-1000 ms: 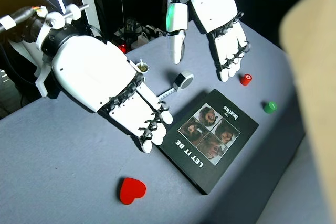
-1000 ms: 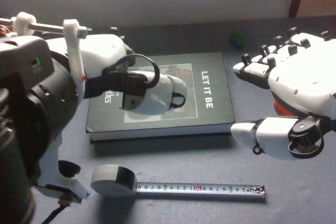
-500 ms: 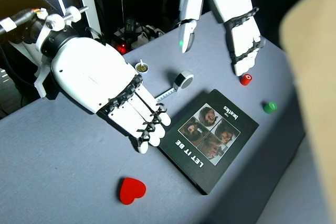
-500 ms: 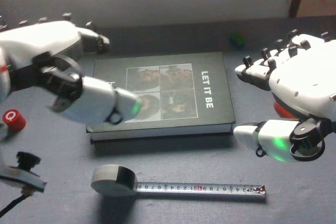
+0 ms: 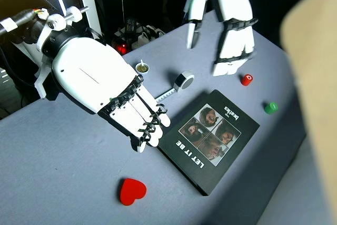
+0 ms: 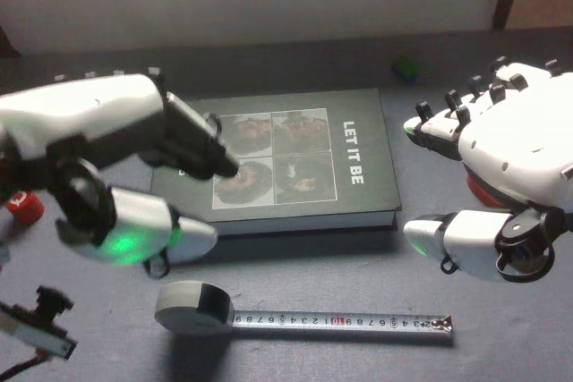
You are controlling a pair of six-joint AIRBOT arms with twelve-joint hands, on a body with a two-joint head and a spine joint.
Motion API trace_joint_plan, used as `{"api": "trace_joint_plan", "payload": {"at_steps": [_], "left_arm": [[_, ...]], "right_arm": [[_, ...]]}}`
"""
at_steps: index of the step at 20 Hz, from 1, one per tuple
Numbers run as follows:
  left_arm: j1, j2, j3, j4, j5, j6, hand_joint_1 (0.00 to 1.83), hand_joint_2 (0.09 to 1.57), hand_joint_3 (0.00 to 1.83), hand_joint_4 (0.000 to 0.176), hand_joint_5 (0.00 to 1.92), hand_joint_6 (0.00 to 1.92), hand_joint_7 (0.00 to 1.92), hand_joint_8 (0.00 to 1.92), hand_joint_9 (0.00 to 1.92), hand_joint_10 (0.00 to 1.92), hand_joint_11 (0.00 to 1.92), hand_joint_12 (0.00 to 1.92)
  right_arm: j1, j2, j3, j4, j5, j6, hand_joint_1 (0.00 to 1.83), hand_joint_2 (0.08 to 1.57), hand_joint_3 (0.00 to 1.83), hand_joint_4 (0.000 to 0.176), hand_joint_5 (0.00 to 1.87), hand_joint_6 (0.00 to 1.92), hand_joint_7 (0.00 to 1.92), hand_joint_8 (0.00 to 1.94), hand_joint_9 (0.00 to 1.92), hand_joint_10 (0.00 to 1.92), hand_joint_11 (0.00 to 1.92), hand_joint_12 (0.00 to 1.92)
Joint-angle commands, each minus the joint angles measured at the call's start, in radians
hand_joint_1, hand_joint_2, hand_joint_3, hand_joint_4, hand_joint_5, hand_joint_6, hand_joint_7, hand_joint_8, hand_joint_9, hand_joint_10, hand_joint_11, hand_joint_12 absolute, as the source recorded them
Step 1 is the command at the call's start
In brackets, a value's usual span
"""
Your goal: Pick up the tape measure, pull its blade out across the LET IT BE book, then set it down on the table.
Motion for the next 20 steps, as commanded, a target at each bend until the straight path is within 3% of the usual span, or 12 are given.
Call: {"api": "trace_joint_plan", "payload": {"at_steps": [1,3,5,8,14,20], "left_arm": [[0.012,0.005,0.006,0.060,0.039,-0.048,1.04,1.07,0.00,0.000,0.74,0.00,0.76,0.01,0.65,0.01,0.30,0.82],[0.125,0.005,0.018,0.311,0.021,-0.410,1.04,1.07,0.00,0.000,0.73,0.00,0.76,0.00,0.65,0.01,0.30,0.82],[0.247,0.000,0.020,0.630,-0.093,-0.850,1.04,1.06,0.00,0.000,0.71,0.00,0.75,0.00,0.64,0.00,0.30,0.82],[0.337,-0.038,0.045,0.849,-0.188,-1.117,1.00,1.11,0.01,0.000,0.68,0.00,0.75,0.00,0.63,0.00,0.30,0.82],[0.536,-0.087,0.059,1.077,-0.386,-1.384,1.03,1.09,0.00,0.000,0.71,0.01,0.73,0.00,0.60,0.00,0.28,0.81],[0.647,-0.114,0.083,1.179,-0.449,-1.494,1.03,1.09,0.00,0.000,0.69,0.00,0.71,0.00,0.59,0.00,0.27,0.81]], "right_arm": [[0.007,0.005,-0.002,-0.081,-0.014,0.001,0.17,1.21,0.00,0.022,0.27,0.01,0.34,0.01,0.32,0.02,0.01,1.03],[0.007,0.005,-0.002,-0.081,-0.012,0.000,0.17,1.21,0.00,0.022,0.27,0.01,0.34,0.01,0.33,0.01,0.02,1.04],[0.006,0.005,-0.002,-0.081,-0.009,0.000,0.15,1.22,0.00,0.022,0.26,0.00,0.33,0.00,0.31,0.01,0.02,1.04],[0.006,0.005,-0.002,-0.081,-0.007,0.000,0.15,1.23,0.00,0.022,0.26,0.00,0.36,0.01,0.34,0.01,0.03,1.05],[0.005,0.005,-0.002,-0.081,-0.006,-0.002,0.22,1.23,0.00,0.022,0.26,0.00,0.39,0.00,0.34,0.00,0.04,1.05],[0.004,0.006,-0.002,-0.081,0.003,-0.003,0.22,1.23,0.00,0.021,0.30,0.01,0.37,0.00,0.35,0.00,0.04,1.05]]}}
